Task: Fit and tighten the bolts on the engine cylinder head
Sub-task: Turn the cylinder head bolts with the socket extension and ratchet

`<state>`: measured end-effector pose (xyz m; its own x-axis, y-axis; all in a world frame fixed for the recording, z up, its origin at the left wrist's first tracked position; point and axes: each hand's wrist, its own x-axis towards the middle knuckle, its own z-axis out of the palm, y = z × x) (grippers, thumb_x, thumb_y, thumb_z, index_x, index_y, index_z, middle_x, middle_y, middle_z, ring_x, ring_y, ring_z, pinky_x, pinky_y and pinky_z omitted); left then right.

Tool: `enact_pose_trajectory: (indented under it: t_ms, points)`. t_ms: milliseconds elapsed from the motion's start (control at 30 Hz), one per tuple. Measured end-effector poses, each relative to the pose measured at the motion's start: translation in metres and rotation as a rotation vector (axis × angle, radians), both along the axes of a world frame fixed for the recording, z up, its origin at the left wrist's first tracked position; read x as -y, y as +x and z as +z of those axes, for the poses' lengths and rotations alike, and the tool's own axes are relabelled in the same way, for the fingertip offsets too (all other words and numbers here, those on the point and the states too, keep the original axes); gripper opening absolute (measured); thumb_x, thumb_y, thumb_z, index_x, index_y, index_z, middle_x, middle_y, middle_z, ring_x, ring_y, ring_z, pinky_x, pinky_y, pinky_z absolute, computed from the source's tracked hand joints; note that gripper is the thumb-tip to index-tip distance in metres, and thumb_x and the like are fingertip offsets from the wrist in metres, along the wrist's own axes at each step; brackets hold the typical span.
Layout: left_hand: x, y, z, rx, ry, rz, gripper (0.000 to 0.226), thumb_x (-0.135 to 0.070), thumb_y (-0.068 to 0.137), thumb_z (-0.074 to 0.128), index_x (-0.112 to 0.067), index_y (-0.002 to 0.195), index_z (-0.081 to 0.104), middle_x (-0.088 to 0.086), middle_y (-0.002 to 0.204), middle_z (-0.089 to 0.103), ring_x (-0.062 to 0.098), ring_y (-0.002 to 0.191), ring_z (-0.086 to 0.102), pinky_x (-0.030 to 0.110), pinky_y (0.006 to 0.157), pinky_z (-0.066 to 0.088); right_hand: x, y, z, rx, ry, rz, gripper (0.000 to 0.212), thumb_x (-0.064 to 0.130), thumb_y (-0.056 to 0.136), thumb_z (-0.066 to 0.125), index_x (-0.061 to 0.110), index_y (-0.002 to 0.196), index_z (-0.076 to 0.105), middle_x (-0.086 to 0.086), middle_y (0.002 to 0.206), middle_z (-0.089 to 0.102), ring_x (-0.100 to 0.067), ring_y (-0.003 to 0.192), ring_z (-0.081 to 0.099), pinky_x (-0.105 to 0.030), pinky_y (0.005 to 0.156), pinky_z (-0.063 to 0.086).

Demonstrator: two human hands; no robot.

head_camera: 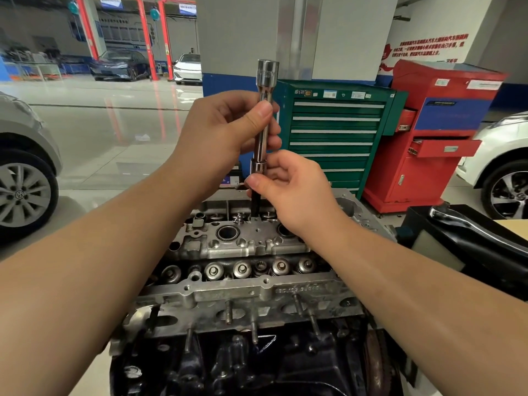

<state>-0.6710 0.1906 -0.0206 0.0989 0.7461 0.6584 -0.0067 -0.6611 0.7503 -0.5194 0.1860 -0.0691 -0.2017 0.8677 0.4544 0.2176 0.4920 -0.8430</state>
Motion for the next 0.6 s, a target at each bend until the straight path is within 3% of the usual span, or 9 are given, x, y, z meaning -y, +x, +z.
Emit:
enact_pose_trajectory:
  t_ms: [167, 267, 400, 500, 567, 600]
  points:
    - [0.010, 0.010, 0.008, 0.054, -0.116, -0.054, 0.020, -0.019, 0.106, 0.056, -0.008, 0.116, 0.069, 0.010, 0.094, 0.075, 0.029, 0.085, 0.071, 0.038, 0.079, 0.058, -0.001, -0.003, 0.003, -0.024, -0.007, -0.049, 0.028, 0.031, 0.073, 0.086, 0.021, 0.090, 0.065, -0.007, 0.086, 0.073, -0.020, 0.075, 0.067, -0.052, 0.081, 0.058]
    - [0.021, 0.029, 0.028, 0.135, -0.224, -0.007, 0.034, -0.042, 0.097, 0.061, -0.016, 0.118, 0.063, 0.006, 0.093, 0.073, 0.023, 0.078, 0.068, 0.038, 0.072, 0.056, -0.002, -0.004, 0.002, -0.020, -0.046, -0.053, 0.032, 0.046, 0.063, 0.081, 0.026, 0.081, 0.062, 0.002, 0.077, 0.072, -0.018, 0.070, 0.067, -0.045, 0.073, 0.058]
    - [0.028, 0.064, 0.045, 0.207, -0.322, 0.331, 0.049, -0.068, 0.080, 0.058, -0.022, 0.093, 0.060, -0.006, 0.069, 0.056, 0.018, 0.064, 0.050, 0.042, 0.069, 0.043, -0.001, -0.004, 0.002, 0.011, -0.058, -0.046, 0.041, 0.058, 0.053, 0.066, 0.028, 0.081, 0.063, 0.017, 0.077, 0.071, 0.003, 0.065, 0.060, -0.021, 0.065, 0.046]
    - [0.024, 0.075, 0.045, 0.236, -0.258, 0.504, 0.048, -0.059, 0.086, 0.051, -0.013, 0.074, 0.048, 0.002, 0.068, 0.043, 0.022, 0.066, 0.039, 0.043, 0.067, 0.036, 0.003, -0.002, 0.002, 0.035, -0.070, -0.031, 0.045, 0.057, 0.053, 0.057, 0.031, 0.089, 0.066, 0.022, 0.082, 0.071, 0.006, 0.071, 0.062, -0.024, 0.069, 0.046]
    - [0.016, 0.067, 0.050, 0.184, -0.298, 0.409, 0.038, -0.047, 0.086, 0.047, -0.019, 0.061, 0.044, 0.002, 0.059, 0.037, 0.023, 0.059, 0.034, 0.038, 0.059, 0.034, 0.005, 0.000, 0.003, 0.059, -0.072, -0.018, 0.034, 0.057, 0.061, 0.065, 0.038, 0.089, 0.065, 0.022, 0.086, 0.072, 0.004, 0.077, 0.065, -0.027, 0.072, 0.048]
    - [0.013, 0.060, 0.054, 0.170, -0.387, 0.255, 0.037, -0.045, 0.087, 0.047, -0.023, 0.057, 0.043, -0.001, 0.053, 0.032, 0.022, 0.051, 0.028, 0.032, 0.052, 0.031, 0.006, 0.001, 0.003, 0.069, -0.069, 0.000, 0.025, 0.054, 0.070, 0.069, 0.041, 0.091, 0.065, 0.023, 0.089, 0.072, 0.004, 0.082, 0.066, -0.027, 0.075, 0.050]
